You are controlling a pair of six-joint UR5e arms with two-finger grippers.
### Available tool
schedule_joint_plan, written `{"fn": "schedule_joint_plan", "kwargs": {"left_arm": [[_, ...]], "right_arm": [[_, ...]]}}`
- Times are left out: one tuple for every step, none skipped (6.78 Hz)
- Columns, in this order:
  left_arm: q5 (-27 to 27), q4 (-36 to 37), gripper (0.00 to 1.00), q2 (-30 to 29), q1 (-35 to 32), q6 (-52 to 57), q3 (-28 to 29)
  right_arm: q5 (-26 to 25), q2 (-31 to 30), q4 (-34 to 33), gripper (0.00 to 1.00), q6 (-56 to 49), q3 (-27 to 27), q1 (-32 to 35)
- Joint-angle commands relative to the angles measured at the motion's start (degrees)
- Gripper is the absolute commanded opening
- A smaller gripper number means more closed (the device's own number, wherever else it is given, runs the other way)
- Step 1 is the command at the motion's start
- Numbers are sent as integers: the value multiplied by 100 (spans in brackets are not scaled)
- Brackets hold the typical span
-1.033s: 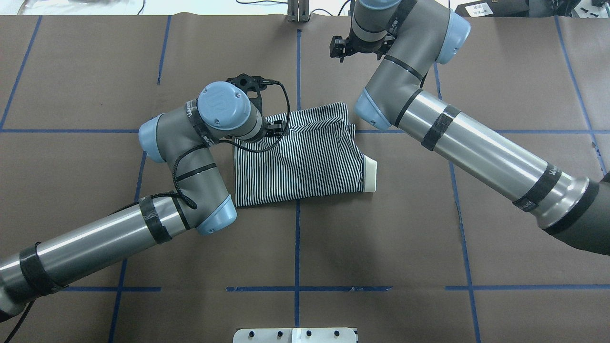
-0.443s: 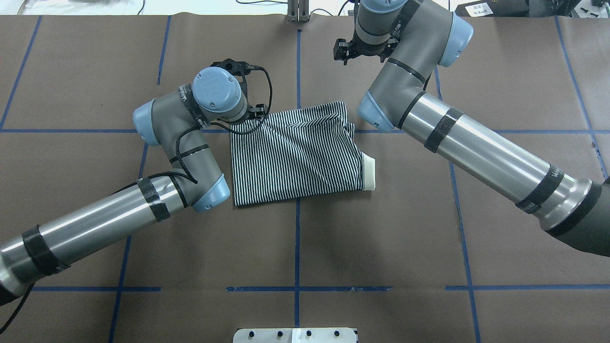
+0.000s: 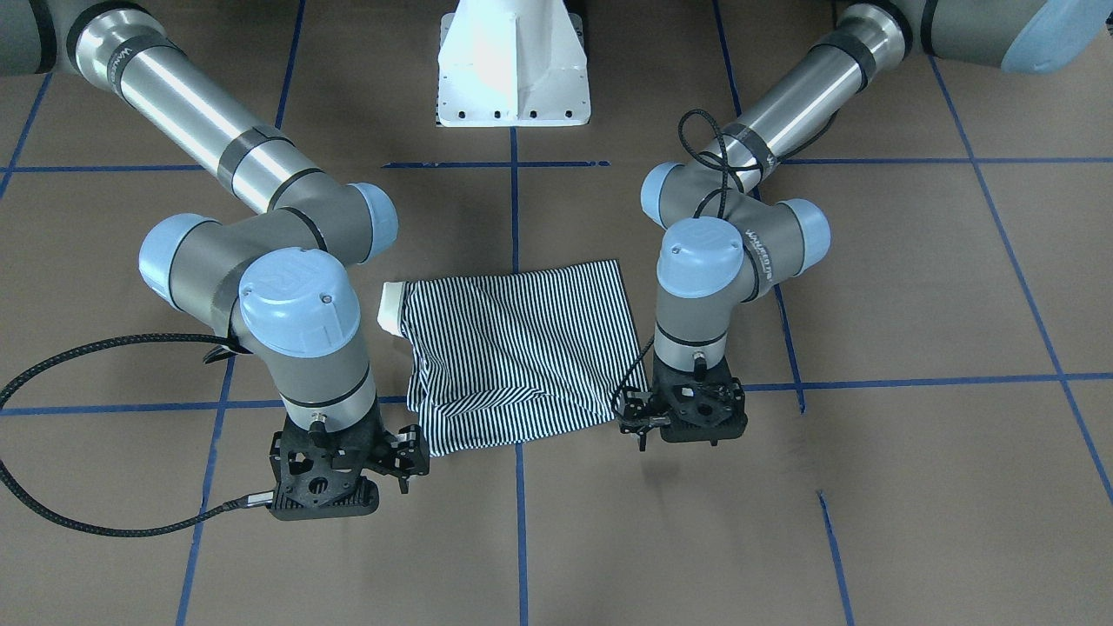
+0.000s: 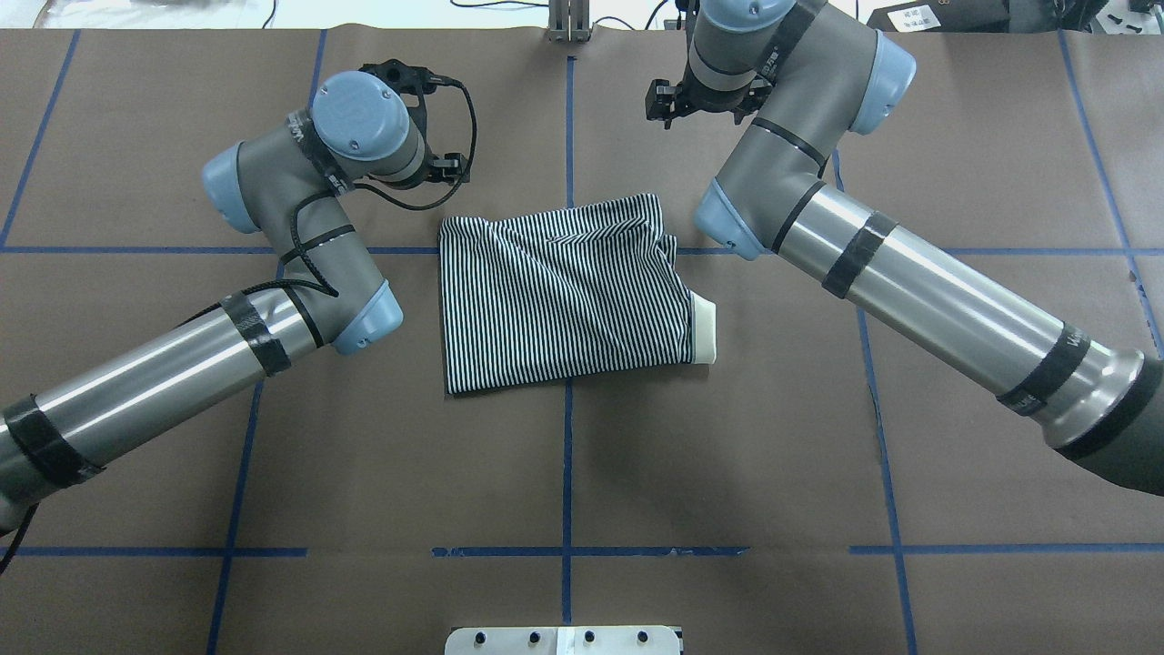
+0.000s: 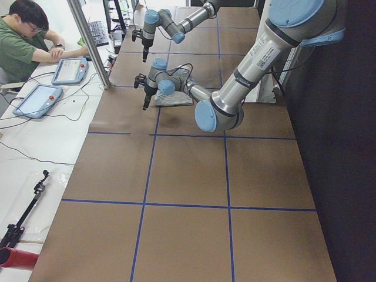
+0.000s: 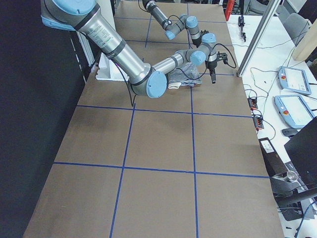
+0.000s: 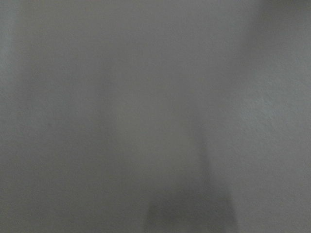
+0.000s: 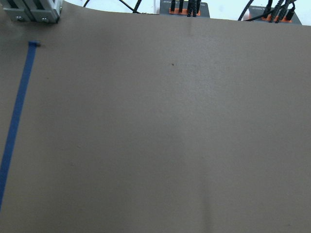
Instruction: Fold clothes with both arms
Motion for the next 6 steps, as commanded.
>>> {"fn": "schedule_joint_plan", "kwargs": {"left_arm": [[-774, 25, 100, 900, -607, 1121, -1241], [-1075, 191, 100, 1620, -985, 1866, -2217], [-1452, 653, 100, 2210, -1493, 2857, -2992], [-1752, 1145, 100, 2616, -2055, 3876, -3478], [-2103, 1403, 100, 2847, -2705, 5000, -3544], [-2559, 1614, 100, 3075, -3294, 5812, -3493]], "right_arm": [[781, -1041, -55, 100, -263, 1111, 415], [1004, -1795, -82, 100, -795, 1857, 671], [1484, -2551, -91, 100, -1471, 2412, 1152], [1924, -3159, -91, 100, -2261, 2662, 1713], [2259, -3757, -91, 100, -3234, 2777, 2293], [2515, -4258, -143, 100, -4045, 2778, 2873]]}}
